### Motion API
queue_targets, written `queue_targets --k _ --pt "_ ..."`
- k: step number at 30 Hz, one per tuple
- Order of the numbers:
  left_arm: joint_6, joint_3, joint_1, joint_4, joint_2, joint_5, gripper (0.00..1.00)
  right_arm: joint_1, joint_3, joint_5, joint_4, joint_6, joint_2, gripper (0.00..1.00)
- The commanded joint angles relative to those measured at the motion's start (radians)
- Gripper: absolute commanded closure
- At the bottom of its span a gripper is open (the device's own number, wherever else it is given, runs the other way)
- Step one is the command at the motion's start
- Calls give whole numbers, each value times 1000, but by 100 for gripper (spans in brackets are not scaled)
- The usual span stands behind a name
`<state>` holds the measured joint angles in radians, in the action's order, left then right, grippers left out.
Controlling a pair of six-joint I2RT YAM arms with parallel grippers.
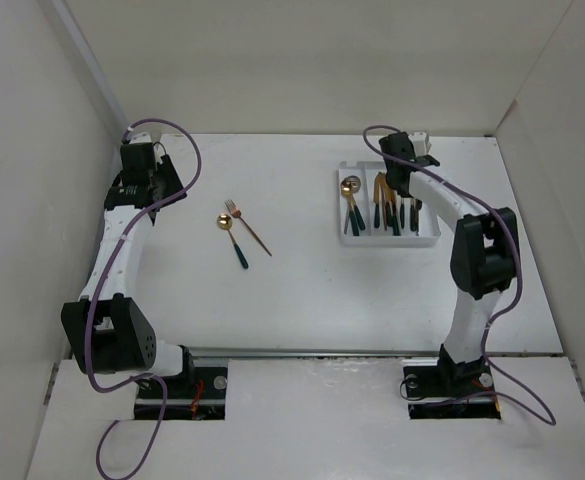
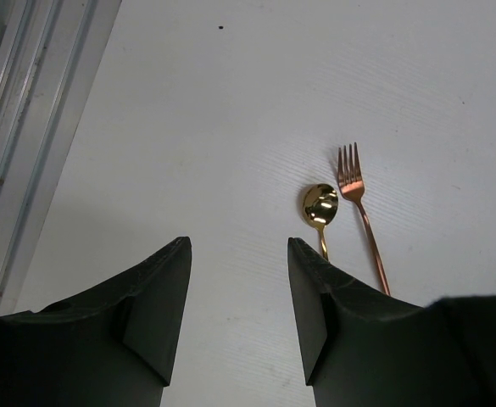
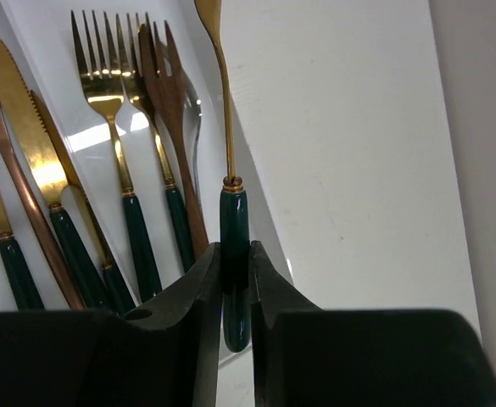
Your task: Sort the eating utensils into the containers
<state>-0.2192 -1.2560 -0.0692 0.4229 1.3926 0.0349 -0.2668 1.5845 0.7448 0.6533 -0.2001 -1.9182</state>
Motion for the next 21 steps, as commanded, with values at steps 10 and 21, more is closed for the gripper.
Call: queue_targets --k 10,21 --pt "7 7 -3 -26 -9 8 54 21 -17 -27 -32 -18 -105 77" --pt "-75 159 63 -53 9 -219 53 21 15 -65 -3 -36 11 45"
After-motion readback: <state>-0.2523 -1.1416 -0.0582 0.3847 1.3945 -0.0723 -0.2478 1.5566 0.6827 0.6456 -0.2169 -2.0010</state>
